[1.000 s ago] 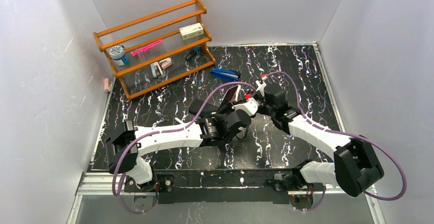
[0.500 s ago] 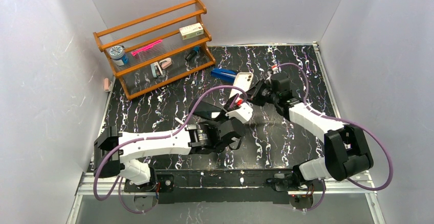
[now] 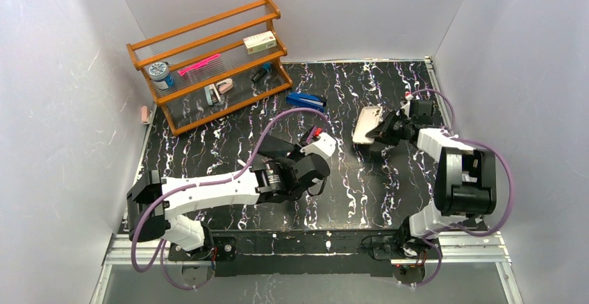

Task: Take the phone out of the phone case
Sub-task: Place the phone case at the center of the board, then place the phone at the center of the board.

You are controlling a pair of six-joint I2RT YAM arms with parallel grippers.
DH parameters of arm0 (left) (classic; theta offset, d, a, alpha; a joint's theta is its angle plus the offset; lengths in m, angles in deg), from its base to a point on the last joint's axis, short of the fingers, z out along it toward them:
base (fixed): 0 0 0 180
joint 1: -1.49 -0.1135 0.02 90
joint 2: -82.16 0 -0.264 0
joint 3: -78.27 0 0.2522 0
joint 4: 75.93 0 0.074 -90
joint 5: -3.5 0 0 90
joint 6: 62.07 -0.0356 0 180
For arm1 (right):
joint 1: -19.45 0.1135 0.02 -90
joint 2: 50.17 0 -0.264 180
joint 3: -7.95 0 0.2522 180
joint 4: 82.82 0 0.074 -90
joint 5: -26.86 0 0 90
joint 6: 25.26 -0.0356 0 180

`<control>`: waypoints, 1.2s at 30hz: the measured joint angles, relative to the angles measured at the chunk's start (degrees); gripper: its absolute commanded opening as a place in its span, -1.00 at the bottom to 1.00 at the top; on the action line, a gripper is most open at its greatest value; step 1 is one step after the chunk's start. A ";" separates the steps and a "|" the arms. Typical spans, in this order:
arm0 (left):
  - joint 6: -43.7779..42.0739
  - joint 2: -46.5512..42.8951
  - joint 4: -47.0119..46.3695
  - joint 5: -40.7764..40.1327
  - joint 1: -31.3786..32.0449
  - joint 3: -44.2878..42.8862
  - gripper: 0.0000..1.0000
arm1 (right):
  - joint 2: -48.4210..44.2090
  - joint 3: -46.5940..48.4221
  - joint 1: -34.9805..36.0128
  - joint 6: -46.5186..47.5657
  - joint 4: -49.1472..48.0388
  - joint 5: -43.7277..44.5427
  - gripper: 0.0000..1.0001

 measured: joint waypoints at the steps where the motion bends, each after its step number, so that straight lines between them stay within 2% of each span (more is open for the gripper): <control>1: -0.02 0.09 -0.24 0.26 -0.39 0.00 -1.00 | 1.57 0.52 -1.40 1.38 1.18 -0.39 -0.79; 4: -0.11 0.74 -1.03 1.11 -1.57 0.00 -1.00 | 6.40 2.71 -3.54 5.03 4.70 -0.63 -0.61; 8: -0.20 2.43 -1.73 2.69 -2.93 0.00 -1.00 | 11.56 6.58 -3.89 8.44 8.68 -0.04 -0.18; 15: -0.46 4.17 -3.30 5.07 -4.98 0.00 -1.00 | 11.87 10.80 -3.91 11.21 13.22 6.49 0.41; 20: -1.05 5.33 -4.79 5.68 -5.70 -0.48 -1.00 | 7.87 11.04 -3.91 10.60 15.50 10.69 0.56; 26: -2.60 7.96 -5.68 6.25 -5.79 -1.68 -1.00 | -4.35 7.76 -1.81 5.03 12.81 8.68 0.62; 32: -3.87 9.73 -6.03 6.60 -5.79 -2.67 -1.00 | -16.74 0.87 9.46 -7.13 5.46 5.07 0.63; 36: -4.57 9.73 -6.73 7.17 -5.79 -3.21 -1.00 | -20.39 -1.90 16.06 -15.69 1.27 4.92 0.63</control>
